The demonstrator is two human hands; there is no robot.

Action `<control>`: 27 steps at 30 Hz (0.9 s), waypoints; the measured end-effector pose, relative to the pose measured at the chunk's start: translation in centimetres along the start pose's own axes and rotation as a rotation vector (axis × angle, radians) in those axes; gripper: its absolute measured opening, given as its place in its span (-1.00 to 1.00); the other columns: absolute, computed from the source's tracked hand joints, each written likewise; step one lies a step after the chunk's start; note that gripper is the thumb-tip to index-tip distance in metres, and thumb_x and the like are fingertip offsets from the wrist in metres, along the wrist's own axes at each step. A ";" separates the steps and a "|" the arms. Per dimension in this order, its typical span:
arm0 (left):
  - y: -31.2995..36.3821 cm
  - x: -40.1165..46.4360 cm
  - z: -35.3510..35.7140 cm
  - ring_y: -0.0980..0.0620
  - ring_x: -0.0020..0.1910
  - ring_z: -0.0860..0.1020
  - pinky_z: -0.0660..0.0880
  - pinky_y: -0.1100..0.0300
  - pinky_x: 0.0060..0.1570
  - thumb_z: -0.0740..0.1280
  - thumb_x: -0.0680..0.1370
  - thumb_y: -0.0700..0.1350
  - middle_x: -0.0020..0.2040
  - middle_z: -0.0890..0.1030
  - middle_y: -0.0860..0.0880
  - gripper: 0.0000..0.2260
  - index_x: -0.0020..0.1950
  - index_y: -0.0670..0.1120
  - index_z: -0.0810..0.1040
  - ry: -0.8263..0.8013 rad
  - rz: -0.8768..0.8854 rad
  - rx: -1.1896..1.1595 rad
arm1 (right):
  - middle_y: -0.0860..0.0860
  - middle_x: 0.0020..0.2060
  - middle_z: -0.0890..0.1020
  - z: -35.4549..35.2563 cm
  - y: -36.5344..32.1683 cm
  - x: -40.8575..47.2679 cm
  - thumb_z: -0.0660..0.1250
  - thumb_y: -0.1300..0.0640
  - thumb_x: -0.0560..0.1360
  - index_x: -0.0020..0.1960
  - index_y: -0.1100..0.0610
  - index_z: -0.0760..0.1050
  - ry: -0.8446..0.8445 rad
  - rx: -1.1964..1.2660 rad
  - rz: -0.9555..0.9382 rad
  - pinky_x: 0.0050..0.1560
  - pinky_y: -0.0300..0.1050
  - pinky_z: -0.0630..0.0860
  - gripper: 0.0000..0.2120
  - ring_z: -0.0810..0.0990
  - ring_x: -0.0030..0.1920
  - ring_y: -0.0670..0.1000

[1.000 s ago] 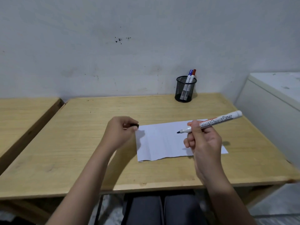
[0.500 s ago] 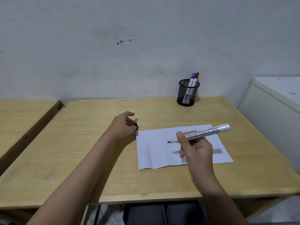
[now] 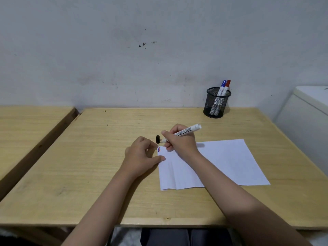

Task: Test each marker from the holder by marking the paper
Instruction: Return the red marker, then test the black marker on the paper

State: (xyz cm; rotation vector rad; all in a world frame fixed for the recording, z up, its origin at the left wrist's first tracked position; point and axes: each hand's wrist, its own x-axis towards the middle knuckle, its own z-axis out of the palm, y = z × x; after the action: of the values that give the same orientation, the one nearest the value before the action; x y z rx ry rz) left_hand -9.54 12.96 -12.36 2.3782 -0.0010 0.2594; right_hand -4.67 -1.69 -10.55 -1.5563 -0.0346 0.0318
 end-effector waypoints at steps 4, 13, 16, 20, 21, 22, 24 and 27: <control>-0.2 0.2 -0.2 0.13 0.00 0.48 0.24 0.05 0.07 0.51 0.21 0.18 -0.03 0.50 0.13 -0.67 -0.08 0.16 0.59 0.001 -0.013 0.062 | 0.19 -0.49 0.56 0.2 0.9 -0.1 0.44 0.27 0.39 -0.35 0.20 0.34 0.017 -0.018 -0.014 -0.48 -0.12 0.51 -0.72 0.58 -0.55 0.00; -0.6 0.4 -0.2 0.10 0.07 0.43 0.14 0.08 0.02 0.42 0.33 0.20 -0.03 0.47 0.15 -0.76 -0.04 0.21 0.60 0.015 0.018 0.130 | 0.25 -0.43 0.56 0.4 1.4 0.1 0.38 0.29 0.40 -0.40 0.15 0.29 0.032 -0.057 -0.031 -0.45 -0.10 0.53 -0.69 0.58 -0.52 0.03; -0.6 0.3 -0.1 0.09 0.07 0.42 0.12 0.09 0.02 0.40 0.36 0.19 -0.03 0.47 0.15 -0.77 -0.03 0.20 0.60 0.022 0.021 0.148 | 0.30 -0.40 0.58 0.4 1.4 0.1 0.37 0.29 0.39 -0.38 0.16 0.30 0.033 -0.065 -0.027 -0.43 -0.08 0.54 -0.72 0.58 -0.51 0.04; -0.5 0.4 -0.1 0.11 0.08 0.39 0.11 0.09 0.03 0.40 0.35 0.18 -0.02 0.46 0.15 -0.76 -0.02 0.20 0.59 0.013 0.016 0.160 | 0.28 -0.40 0.56 0.6 1.4 0.1 0.36 0.31 0.39 -0.35 0.20 0.32 0.030 -0.071 -0.015 -0.47 -0.14 0.52 -0.76 0.57 -0.52 0.00; -0.5 0.4 -0.1 0.11 0.08 0.38 0.10 0.10 0.03 0.40 0.35 0.18 -0.02 0.45 0.16 -0.76 -0.02 0.20 0.59 0.012 0.015 0.162 | 0.26 -0.40 0.55 0.6 1.3 0.1 0.35 0.32 0.39 -0.35 0.20 0.32 0.027 -0.073 -0.012 -0.48 -0.15 0.51 -0.76 0.57 -0.53 0.00; -0.4 0.4 -0.2 0.11 0.08 0.38 0.10 0.10 0.03 0.40 0.35 0.18 -0.02 0.45 0.15 -0.76 -0.02 0.19 0.59 0.011 0.017 0.166 | 0.24 -0.41 0.54 0.6 1.3 0.1 0.35 0.33 0.39 -0.35 0.20 0.32 0.023 -0.075 -0.008 -0.48 -0.15 0.51 -0.77 0.57 -0.53 0.00; -0.4 0.4 -0.2 0.11 0.07 0.38 0.10 0.10 0.02 0.40 0.35 0.18 -0.03 0.45 0.15 -0.76 -0.02 0.20 0.59 0.009 0.018 0.172 | 0.20 -0.46 0.49 0.6 1.2 0.2 0.33 0.35 0.36 -0.37 0.18 0.29 0.018 -0.082 0.001 -0.50 -0.14 0.47 -0.75 0.54 -0.56 0.00; -0.4 0.4 -0.2 0.10 0.07 0.39 0.10 0.10 0.02 0.40 0.34 0.18 -0.03 0.45 0.15 -0.76 -0.02 0.20 0.59 0.011 0.018 0.167 | 0.10 -0.54 0.39 0.5 1.0 0.2 0.30 0.38 0.32 -0.42 0.14 0.24 0.011 -0.101 0.011 -0.52 -0.18 0.39 -0.71 0.47 -0.60 0.04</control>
State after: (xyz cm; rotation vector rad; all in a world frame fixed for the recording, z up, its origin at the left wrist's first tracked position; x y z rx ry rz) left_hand -9.12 13.45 -12.39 2.5439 0.0054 0.2914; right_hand -4.49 -1.13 -11.59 -1.6580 -0.0187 0.0303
